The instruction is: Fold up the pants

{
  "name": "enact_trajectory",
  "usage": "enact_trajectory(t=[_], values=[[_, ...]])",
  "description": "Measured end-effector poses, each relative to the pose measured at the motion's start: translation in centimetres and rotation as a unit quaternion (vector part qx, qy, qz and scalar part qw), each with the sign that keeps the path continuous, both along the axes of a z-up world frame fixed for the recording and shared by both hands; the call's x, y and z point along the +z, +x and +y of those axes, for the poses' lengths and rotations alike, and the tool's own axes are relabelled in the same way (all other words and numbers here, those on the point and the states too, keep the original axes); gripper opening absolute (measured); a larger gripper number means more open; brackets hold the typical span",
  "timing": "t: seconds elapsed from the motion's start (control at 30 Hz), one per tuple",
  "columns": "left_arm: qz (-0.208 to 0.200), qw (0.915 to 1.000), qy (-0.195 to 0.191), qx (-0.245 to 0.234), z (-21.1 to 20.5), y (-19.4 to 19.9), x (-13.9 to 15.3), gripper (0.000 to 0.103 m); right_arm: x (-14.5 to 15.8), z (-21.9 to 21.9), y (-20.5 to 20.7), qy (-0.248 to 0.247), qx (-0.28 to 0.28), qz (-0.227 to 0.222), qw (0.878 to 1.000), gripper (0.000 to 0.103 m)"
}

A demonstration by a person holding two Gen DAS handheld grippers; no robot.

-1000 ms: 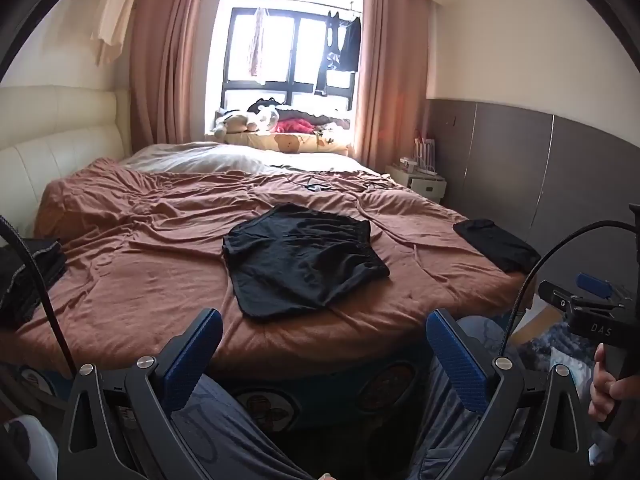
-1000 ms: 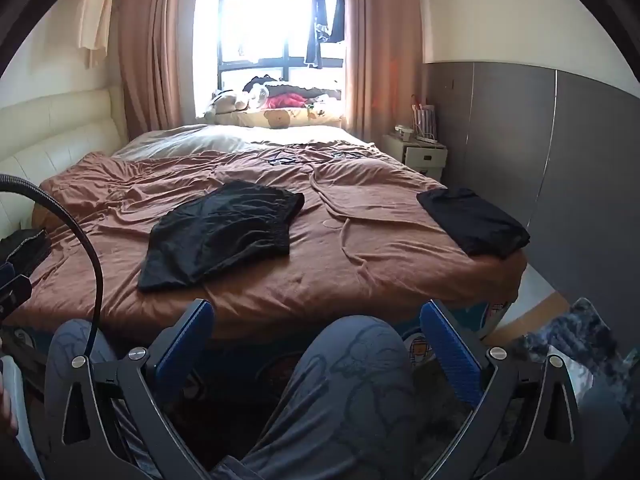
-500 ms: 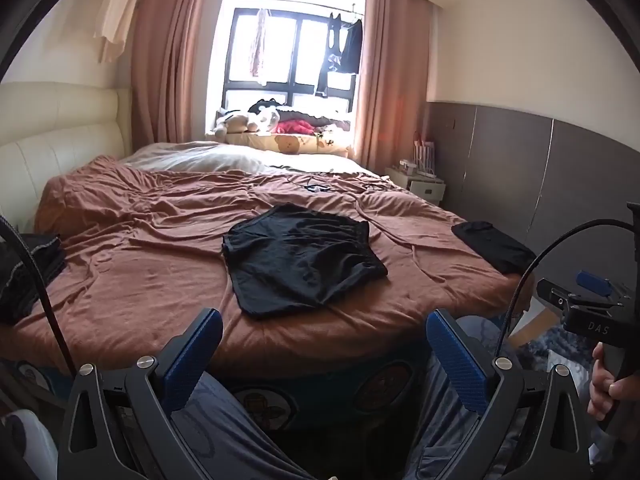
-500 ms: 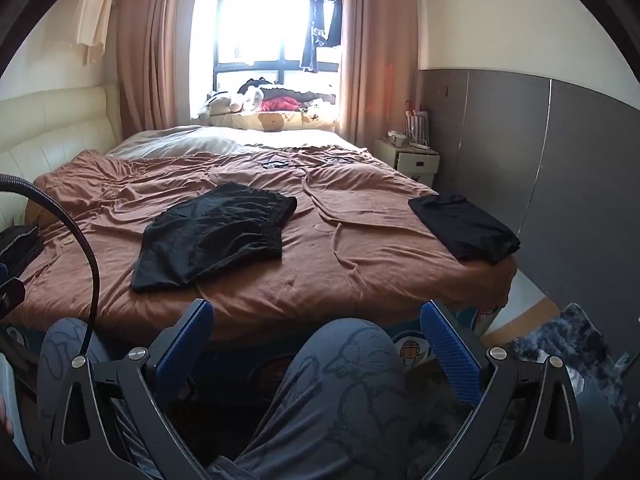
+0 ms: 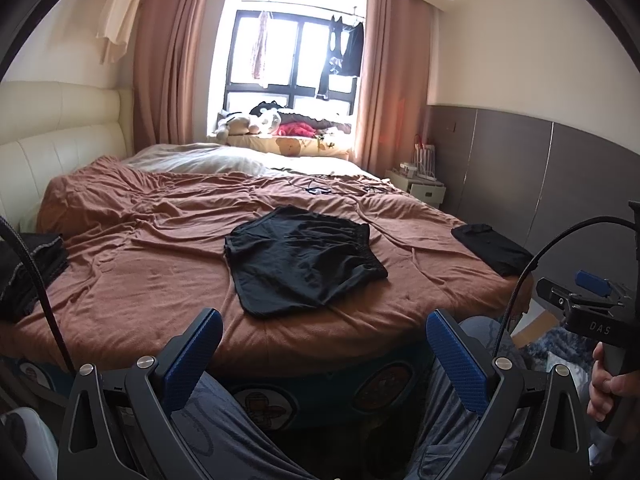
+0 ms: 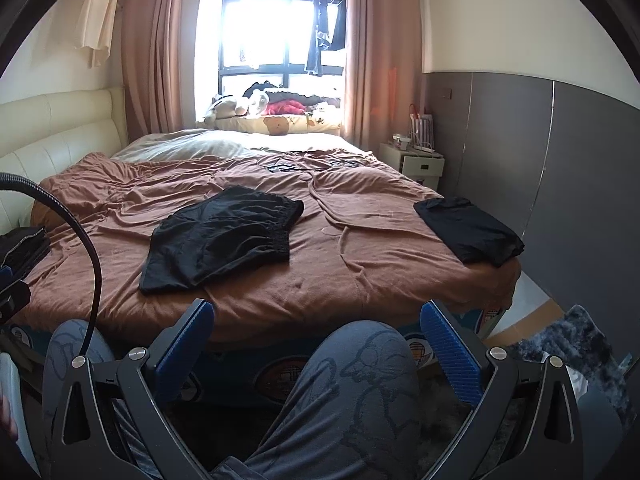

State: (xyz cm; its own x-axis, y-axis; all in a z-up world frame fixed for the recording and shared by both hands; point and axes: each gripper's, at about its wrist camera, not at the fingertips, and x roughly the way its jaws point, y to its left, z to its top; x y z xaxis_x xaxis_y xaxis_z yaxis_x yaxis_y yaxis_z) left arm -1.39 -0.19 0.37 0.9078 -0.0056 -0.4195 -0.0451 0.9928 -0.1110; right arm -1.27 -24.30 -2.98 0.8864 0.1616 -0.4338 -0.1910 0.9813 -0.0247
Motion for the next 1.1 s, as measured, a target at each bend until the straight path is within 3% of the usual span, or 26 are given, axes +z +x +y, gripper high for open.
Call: enact_trajectory(t=[1.1], values=[[-0.014,0.9998,-0.011,-0.004,0.5,-0.7,0.9,0.103,0.3,-0.1,-0.4,0.029,0.017,-0.005,0.999,0.103]])
